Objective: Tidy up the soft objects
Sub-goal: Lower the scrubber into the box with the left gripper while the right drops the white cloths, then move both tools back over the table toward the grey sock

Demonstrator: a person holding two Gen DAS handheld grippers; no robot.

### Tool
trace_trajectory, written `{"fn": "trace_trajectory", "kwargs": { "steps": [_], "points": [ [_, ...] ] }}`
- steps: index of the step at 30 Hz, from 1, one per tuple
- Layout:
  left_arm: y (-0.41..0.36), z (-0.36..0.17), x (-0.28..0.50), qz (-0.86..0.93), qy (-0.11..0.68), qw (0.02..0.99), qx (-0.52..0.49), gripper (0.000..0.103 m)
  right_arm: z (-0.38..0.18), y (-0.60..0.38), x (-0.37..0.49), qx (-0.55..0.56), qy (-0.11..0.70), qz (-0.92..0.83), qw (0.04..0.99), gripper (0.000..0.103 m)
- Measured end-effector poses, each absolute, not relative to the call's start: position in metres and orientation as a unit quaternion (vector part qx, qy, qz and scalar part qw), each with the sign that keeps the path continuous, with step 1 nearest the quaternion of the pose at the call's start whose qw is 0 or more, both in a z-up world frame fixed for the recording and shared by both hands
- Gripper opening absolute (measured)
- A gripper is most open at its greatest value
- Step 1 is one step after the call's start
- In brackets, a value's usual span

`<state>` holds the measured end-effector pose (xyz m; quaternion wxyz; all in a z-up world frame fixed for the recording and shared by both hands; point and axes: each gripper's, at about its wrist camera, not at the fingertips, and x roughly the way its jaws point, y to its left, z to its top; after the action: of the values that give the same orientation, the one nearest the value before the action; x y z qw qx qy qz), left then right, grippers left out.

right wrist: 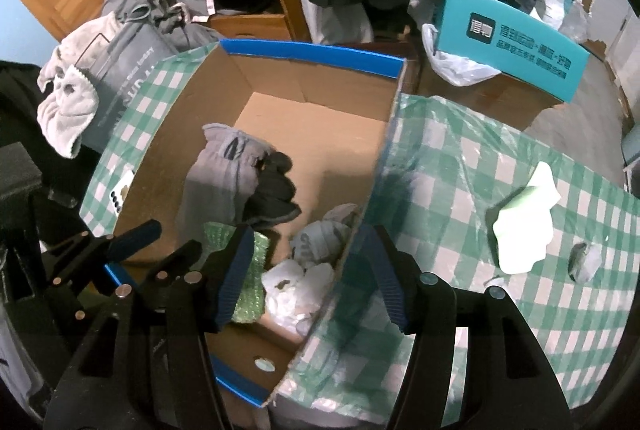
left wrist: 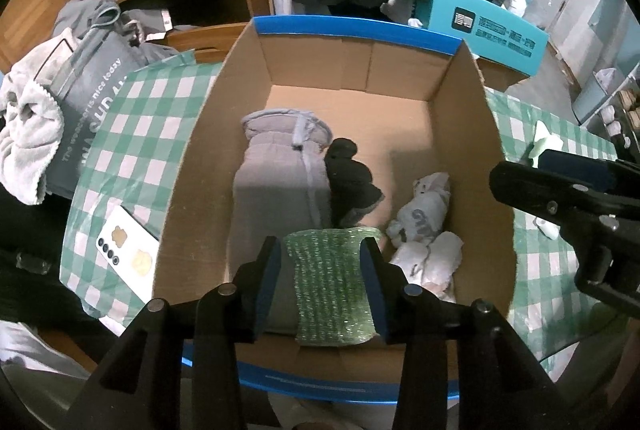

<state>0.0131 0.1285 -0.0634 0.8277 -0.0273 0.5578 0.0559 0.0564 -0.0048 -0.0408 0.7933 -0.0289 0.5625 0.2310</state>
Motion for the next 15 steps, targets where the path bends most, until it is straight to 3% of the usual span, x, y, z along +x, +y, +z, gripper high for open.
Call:
{"fn": "trace_trajectory", "kwargs": {
  "steps": [15],
  "points": [
    [0.093, -0.056, 0.016, 0.027, 0.555, 0.831, -0.016, 0.041, -0.039, -0.059, 0.050, -0.016, 0.559, 0.197, 0.805, 0.061]
  ]
}}
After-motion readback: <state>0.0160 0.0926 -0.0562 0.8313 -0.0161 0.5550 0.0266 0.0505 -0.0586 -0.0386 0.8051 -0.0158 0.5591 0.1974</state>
